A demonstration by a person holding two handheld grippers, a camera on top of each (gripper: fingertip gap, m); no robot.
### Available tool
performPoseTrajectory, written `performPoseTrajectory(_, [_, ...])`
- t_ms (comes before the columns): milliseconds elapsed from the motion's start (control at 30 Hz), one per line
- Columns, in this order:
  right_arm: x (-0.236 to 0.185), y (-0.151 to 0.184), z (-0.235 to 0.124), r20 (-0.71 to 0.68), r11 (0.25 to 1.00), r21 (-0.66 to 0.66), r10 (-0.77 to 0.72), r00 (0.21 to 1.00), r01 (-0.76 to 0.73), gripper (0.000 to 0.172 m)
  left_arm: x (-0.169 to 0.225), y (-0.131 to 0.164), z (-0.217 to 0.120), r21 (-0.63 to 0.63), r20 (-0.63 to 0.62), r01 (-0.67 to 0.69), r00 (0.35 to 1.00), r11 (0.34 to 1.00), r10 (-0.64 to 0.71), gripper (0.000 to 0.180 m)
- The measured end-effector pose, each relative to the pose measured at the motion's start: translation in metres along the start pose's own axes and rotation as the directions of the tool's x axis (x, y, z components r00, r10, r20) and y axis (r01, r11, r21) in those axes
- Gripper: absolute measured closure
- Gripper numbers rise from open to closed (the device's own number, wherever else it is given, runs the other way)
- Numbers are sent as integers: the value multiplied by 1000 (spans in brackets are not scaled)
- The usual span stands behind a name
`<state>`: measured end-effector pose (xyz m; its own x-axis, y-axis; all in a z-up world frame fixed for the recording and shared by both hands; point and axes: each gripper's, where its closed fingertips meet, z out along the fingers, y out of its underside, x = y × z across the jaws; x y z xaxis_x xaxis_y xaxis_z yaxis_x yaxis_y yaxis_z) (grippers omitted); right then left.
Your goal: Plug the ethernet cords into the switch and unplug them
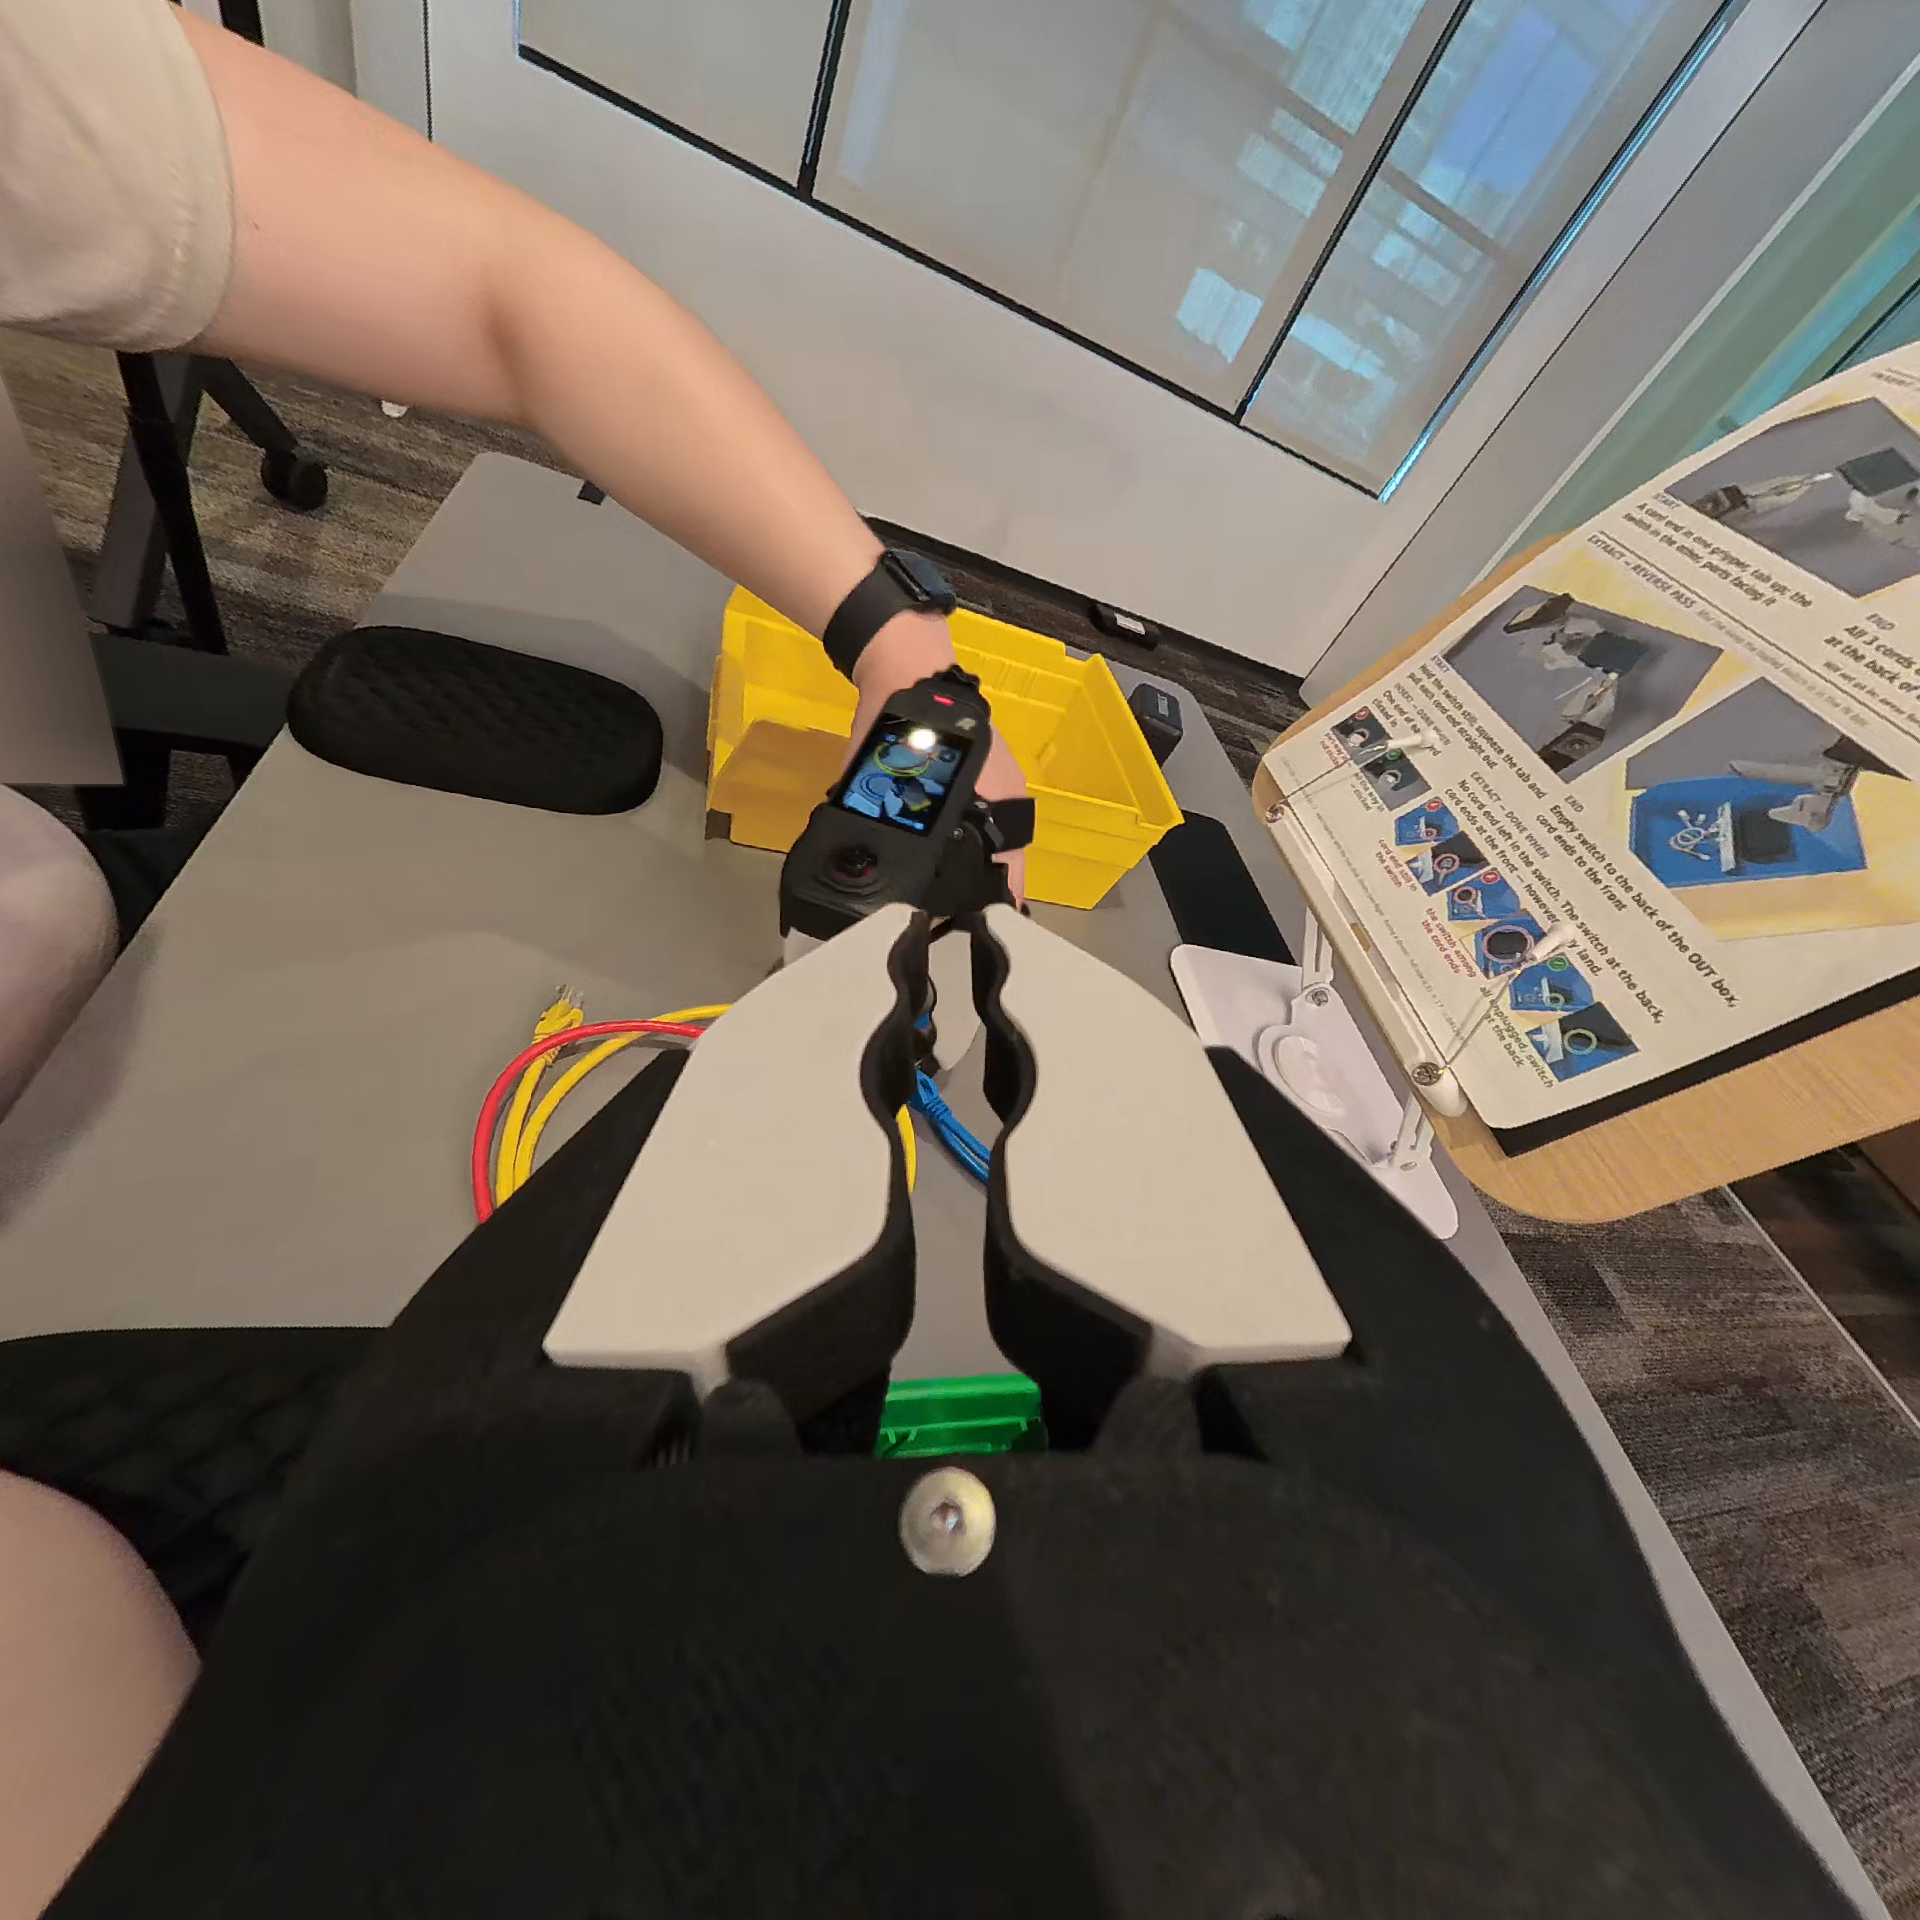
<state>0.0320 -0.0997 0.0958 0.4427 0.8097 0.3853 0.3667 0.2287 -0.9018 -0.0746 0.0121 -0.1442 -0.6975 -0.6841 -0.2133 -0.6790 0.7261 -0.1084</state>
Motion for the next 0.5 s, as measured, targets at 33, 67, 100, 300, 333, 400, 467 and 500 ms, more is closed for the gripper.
performPoseTrajectory(33, [0, -1, 0, 1, 1000, 1, -3, 1000, 3, 163, 1, 1, 0, -1, -11, 10, 1000, 1000, -10, 108])
performPoseTrajectory(67, [0, -1, 0, 4, 1000, 3, -6, 1000, 6, 163, 2, 4, -1, -14, -25, 30, 999, 999, -31, 109])
performPoseTrajectory(100, [-1, -2, 1, 9, 1000, 7, -8, 1000, 8, 163, 1, 7, -1, -31, -32, 55, 998, 998, -56, 109])
performPoseTrajectory(300, [0, 5, 6, 20, 1000, -20, 12, 1000, -12, 164, -23, 44, -1, -132, 69, 377, 926, 917, -371, 109])
performPoseTrajectory(333, [0, 7, 6, 21, 999, -30, 16, 1000, -15, 164, -27, 47, 0, -125, 78, 454, 891, 882, -447, 109])
performPoseTrajectory(400, [0, 9, 7, 22, 999, -39, 21, 1000, -20, 164, -32, 48, 1, -95, 81, 582, 813, 807, -577, 109])
performPoseTrajectory(467, [0, 9, 7, 21, 999, -41, 26, 999, -25, 163, -36, 47, 1, -73, 83, 676, 737, 734, -671, 109])
performPoseTrajectory(500, [-1, 10, 6, 19, 999, -42, 26, 999, -25, 163, -37, 45, 0, -60, 81, 698, 716, 713, -694, 109])
